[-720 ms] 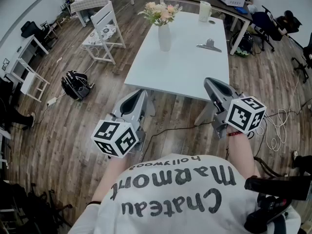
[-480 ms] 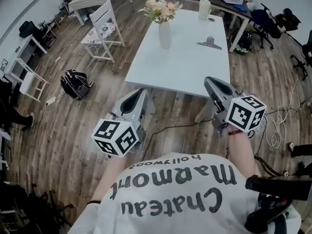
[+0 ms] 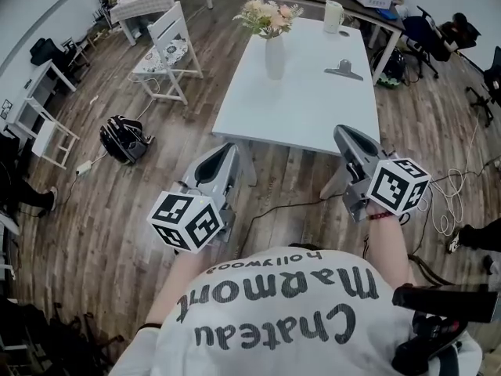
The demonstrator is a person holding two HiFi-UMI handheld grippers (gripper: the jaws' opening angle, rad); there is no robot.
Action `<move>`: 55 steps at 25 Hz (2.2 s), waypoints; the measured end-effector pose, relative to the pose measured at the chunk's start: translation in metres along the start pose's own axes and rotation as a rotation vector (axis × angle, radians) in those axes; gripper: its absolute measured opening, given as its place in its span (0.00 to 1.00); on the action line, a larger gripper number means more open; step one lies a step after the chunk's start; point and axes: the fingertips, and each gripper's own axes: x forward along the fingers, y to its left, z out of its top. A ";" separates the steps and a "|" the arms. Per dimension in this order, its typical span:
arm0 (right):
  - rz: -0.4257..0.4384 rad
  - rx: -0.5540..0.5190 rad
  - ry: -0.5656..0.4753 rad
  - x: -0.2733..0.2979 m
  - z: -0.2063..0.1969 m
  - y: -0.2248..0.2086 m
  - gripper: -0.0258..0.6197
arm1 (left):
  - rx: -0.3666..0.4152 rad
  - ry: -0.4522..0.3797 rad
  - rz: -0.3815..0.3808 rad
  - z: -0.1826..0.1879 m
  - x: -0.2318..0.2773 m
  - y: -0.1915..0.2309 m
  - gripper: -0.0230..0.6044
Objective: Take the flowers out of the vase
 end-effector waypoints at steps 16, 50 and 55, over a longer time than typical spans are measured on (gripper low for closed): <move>-0.050 -0.004 0.061 0.074 -0.021 -0.036 0.07 | -0.028 0.029 -0.023 -0.016 0.051 0.061 0.04; 0.127 0.101 0.176 0.292 0.007 -0.254 0.07 | -0.054 0.146 -0.008 -0.048 0.378 0.173 0.39; 0.094 0.137 0.174 0.298 0.002 -0.269 0.07 | 0.045 0.219 0.055 -0.072 0.409 0.194 0.46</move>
